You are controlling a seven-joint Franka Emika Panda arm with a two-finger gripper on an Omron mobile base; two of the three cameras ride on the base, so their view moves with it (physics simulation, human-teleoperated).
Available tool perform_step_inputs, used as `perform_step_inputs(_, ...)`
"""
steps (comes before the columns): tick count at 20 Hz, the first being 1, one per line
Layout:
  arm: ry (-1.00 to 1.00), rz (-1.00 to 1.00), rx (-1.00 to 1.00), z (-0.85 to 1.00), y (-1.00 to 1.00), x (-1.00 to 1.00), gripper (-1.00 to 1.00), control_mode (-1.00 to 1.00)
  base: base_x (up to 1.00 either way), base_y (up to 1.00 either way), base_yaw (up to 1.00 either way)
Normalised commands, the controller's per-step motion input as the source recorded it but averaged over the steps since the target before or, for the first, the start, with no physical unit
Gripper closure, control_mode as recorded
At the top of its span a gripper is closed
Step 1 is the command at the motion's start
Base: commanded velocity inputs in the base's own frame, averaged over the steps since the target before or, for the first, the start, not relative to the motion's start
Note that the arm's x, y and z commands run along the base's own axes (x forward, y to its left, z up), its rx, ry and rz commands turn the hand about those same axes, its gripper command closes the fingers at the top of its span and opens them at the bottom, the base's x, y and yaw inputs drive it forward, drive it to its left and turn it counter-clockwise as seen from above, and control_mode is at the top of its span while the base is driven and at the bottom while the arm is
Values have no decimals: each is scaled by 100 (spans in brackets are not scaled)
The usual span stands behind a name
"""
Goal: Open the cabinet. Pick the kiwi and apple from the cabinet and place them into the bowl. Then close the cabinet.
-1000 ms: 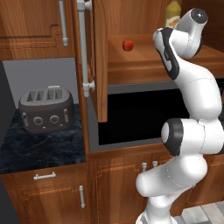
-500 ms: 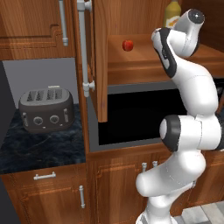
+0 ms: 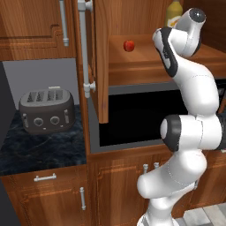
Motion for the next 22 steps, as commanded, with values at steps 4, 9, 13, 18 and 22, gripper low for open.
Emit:
perform_step_inputs(4, 0, 0, 0, -1, 0, -1, 100, -100, 0, 0, 0)
perform_step_inputs(9, -11, 0, 0, 0, 0, -18, 100, -100, 0, 0, 0)
perform_step_inputs(13, -13, 0, 0, 1, 0, -25, 100, -100, 0, 0, 0)
perform_step_inputs(18, -4, 0, 0, 0, 0, -31, 100, -100, 0, 0, 0)
perform_step_inputs(22, -3, 0, 0, 9, 0, -39, 100, -100, 0, 0, 0)
